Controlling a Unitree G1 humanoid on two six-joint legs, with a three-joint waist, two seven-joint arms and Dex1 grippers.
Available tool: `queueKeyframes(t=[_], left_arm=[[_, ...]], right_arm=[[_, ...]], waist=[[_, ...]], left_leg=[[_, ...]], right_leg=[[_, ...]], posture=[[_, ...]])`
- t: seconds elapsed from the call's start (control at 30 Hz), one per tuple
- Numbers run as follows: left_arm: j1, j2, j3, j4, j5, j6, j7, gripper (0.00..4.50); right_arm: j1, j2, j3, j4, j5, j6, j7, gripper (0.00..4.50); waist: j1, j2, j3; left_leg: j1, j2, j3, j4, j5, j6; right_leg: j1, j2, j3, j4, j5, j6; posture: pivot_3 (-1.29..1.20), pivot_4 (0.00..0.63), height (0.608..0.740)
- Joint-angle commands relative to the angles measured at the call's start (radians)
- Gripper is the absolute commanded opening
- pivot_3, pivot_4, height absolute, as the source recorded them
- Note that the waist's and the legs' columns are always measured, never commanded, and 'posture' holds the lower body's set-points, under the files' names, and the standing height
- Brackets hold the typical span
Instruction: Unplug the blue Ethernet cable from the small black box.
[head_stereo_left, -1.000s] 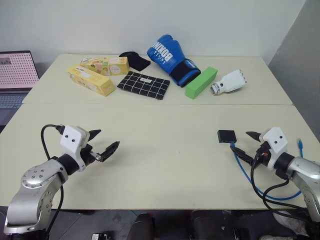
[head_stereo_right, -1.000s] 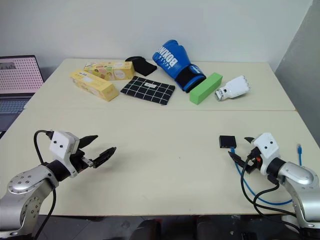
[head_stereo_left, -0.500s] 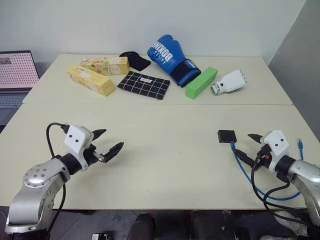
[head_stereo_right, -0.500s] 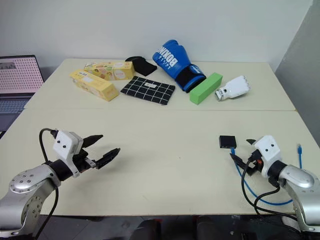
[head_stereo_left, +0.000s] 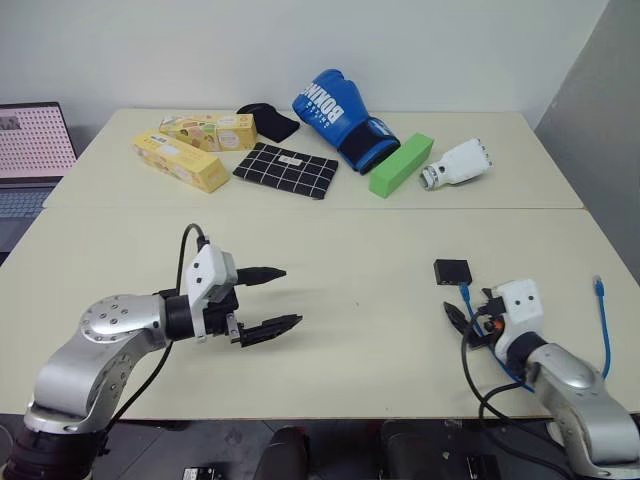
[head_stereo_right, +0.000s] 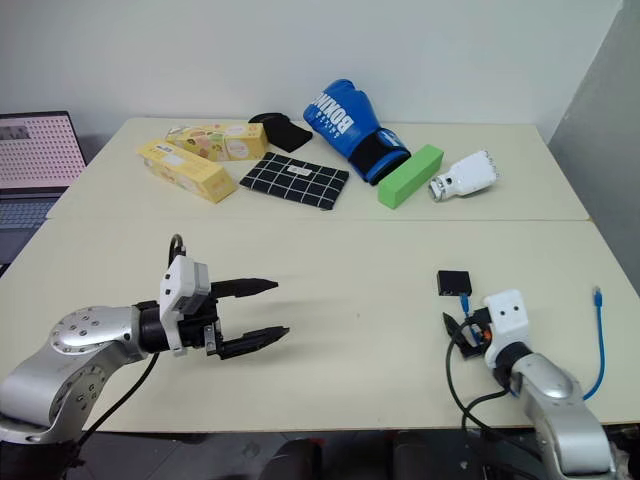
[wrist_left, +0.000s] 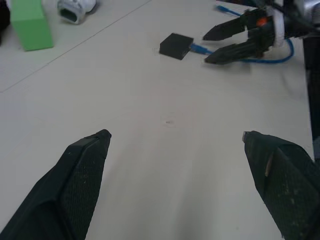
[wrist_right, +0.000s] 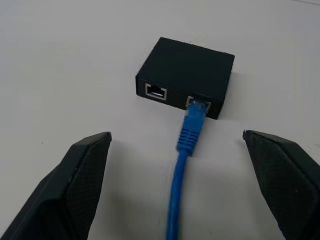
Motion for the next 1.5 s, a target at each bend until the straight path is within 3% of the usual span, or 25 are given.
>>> queueKeyframes(t=[0.03, 0.1, 0.2, 0.5, 0.73, 0.77, 0.97, 1.13, 1.23, 1.5], left_arm=[[-0.019, 0.016, -0.005, -0.013, -0.004, -0.008, -0.021, 4.5], [-0.025, 0.015, -0.012, -0.009, 0.003, -0.012, -0.025, 4.5], [-0.023, 0.014, -0.016, -0.012, 0.007, -0.015, -0.024, 4.5], [-0.019, 0.006, -0.012, 0.01, 0.019, -0.024, -0.01, 4.5], [-0.03, -0.029, -0.007, 0.074, 0.015, -0.016, 0.027, 4.5], [-0.031, -0.033, -0.004, 0.077, 0.009, -0.009, 0.033, 4.5], [-0.063, -0.05, 0.015, 0.106, -0.048, 0.059, 0.05, 4.5], [-0.045, -0.026, 0.016, 0.095, -0.035, 0.057, 0.045, 4.5], [-0.027, -0.018, -0.002, 0.063, -0.029, 0.044, 0.031, 4.5], [-0.075, 0.007, -0.042, 0.0, -0.058, 0.043, -0.06, 4.5]], right_arm=[[-0.019, 0.026, 0.011, -0.054, -0.032, 0.044, -0.071, 4.46], [-0.034, 0.044, 0.015, -0.055, -0.044, 0.075, -0.104, 4.46], [-0.044, 0.046, 0.007, -0.068, -0.064, 0.125, -0.136, 3.97], [-0.093, -0.012, -0.014, -0.107, -0.074, 0.227, -0.134, 1.88], [-0.118, -0.119, 0.04, -0.111, -0.067, 0.16, -0.015, 0.11], [-0.13, -0.138, 0.051, -0.104, -0.067, 0.138, 0.011, 0.03], [-0.28, -0.274, 0.154, 0.038, -0.105, -0.04, 0.2, 0.03], [-0.33, -0.237, 0.078, 0.065, -0.025, -0.022, 0.214, 0.03], [-0.283, -0.166, 0.024, 0.033, -0.008, 0.029, 0.142, 0.49], [-0.122, -0.087, -0.014, -0.083, -0.084, 0.146, -0.029, 2.4]], waist=[[0.0, 0.0, 0.0], [0.001, 0.0, 0.0], [0.0, 0.0, 0.0], [0.001, 0.0, 0.0], [0.0, 0.0, 0.0], [0.0, 0.0, 0.0], [-0.001, 0.0, 0.0], [0.001, 0.0, 0.0], [0.001, 0.0, 0.0], [0.003, 0.0, 0.0]], left_leg=[[0.0, 0.0, 0.0, 0.0, 0.0, 0.0], [-0.001, 0.0, 0.0, 0.0, 0.0, 0.0], [0.0, 0.0, 0.0, 0.0, 0.0, 0.0], [0.0, 0.0, 0.0, 0.0, 0.0, 0.0], [0.0, 0.0, 0.0, 0.0, 0.0, 0.0], [0.0, 0.0, 0.0, 0.0, 0.0, 0.0], [0.0, 0.0, 0.0, 0.0, 0.0, 0.0], [-0.001, 0.0, 0.0, 0.0, 0.0, 0.0], [-0.002, 0.001, -0.001, 0.0, 0.0, 0.0], [-0.003, 0.0, -0.002, 0.0, 0.0, 0.0]], right_leg=[[0.0, 0.001, 0.0, 0.0, 0.0, 0.0], [0.0, 0.001, 0.0, 0.0, 0.0, 0.0], [0.0, 0.001, 0.0, 0.0, 0.0, 0.0], [0.0, 0.001, 0.0, 0.0, 0.0, 0.0], [0.0, 0.002, 0.0, 0.0, 0.0, 0.0], [0.0, 0.002, 0.0, 0.0, 0.0, 0.0], [0.0, 0.002, -0.001, 0.0, 0.0, 0.0], [0.0, 0.002, -0.001, -0.001, 0.0, 0.0], [0.0, 0.001, -0.001, -0.002, 0.0, 0.0], [0.0, -0.001, -0.001, -0.001, 0.0, 0.0]], posture=[[0.0, 0.15, 0.74], [0.0, 0.15, 0.74], [0.0, 0.15, 0.74], [0.0, 0.15, 0.74], [0.0, 0.15, 0.74], [0.0, 0.15, 0.74], [0.0, 0.15, 0.74], [0.0, 0.15, 0.74], [0.0, 0.15, 0.74], [0.0, 0.15, 0.74]])
